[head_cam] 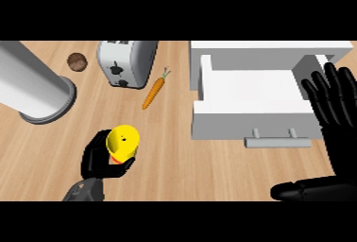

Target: Pick up the cup, place it into the drawer and close the drawer

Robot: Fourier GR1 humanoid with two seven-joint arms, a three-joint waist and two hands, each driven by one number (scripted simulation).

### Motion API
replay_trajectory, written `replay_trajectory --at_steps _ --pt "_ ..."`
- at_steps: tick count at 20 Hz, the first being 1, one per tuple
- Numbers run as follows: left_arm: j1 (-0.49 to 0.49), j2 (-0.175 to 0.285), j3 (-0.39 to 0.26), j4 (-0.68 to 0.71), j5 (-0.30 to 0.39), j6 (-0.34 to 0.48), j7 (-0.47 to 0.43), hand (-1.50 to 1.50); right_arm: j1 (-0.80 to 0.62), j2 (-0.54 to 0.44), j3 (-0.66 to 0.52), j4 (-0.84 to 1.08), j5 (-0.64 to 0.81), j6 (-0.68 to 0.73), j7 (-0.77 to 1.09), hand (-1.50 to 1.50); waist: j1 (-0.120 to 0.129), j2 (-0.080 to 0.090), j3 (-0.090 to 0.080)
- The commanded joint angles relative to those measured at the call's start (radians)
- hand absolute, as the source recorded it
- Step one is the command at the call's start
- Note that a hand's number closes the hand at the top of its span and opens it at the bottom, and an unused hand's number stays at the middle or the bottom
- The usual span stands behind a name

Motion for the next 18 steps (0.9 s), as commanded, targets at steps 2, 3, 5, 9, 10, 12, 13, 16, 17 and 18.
replay_trajectory --at_steps 2,3,5,9,10,12,13,16,17,18 --pt "0.025 -0.055 -0.03 -0.073 -0.033 0.073 -0.092 1.5 -0.046 -0.048 -0.067 -0.077 -0.077 -0.011 0.118 -1.5 0.001 -0.002 0.0" --pt "0.033 -0.033 -0.015 -0.061 -0.029 0.069 -0.121 1.5 -0.024 0.018 0.025 0.018 0.025 -0.017 -0.002 -1.5 0.004 0.0 0.0" --pt "0.045 -0.025 -0.006 -0.102 -0.014 0.062 -0.126 1.5 0.006 -0.028 -0.065 0.001 -0.055 0.023 -0.005 -1.5 0.002 -0.001 0.0" --pt "0.011 0.055 0.045 -0.122 0.029 0.05 -0.063 1.5 0.063 -0.023 -0.042 -0.071 -0.072 0.039 0.018 -1.5 0.002 -0.003 0.001" --pt "-0.01 0.04 0.046 0.019 -0.005 0.041 -0.187 1.5 0.016 0.019 0.03 -0.063 0.021 -0.021 0.034 -1.5 -0.002 0.0 0.0" --pt "-0.05 0.068 0.057 0.026 0.014 0.006 -0.146 1.5 0.043 0.016 0.028 0.012 0.028 0.023 -0.045 -1.5 -0.002 0.001 0.0" --pt "-0.026 0.097 0.061 -0.022 0.021 -0.007 -0.146 1.5 -0.032 0.02 0.022 -0.022 0.038 -0.045 0.04 -1.5 0.002 0.0 0.0" --pt "-0.009 0.039 0.026 -0.151 0.037 -0.008 -0.112 1.5 -0.027 0.008 0.015 -0.028 0.017 -0.027 0.05 -1.5 0.008 -0.003 0.0" --pt "0.024 0.054 0.008 -0.224 0.043 -0.028 -0.059 1.5 0.007 -0.006 -0.022 -0.009 -0.024 0.005 0.016 -1.5 0.011 -0.004 0.001" --pt "-0.021 0.052 0.003 -0.233 0.047 -0.016 -0.022 1.5 -0.005 -0.009 -0.009 -0.016 -0.009 0.002 0.027 -1.5 0.008 -0.004 0.001"
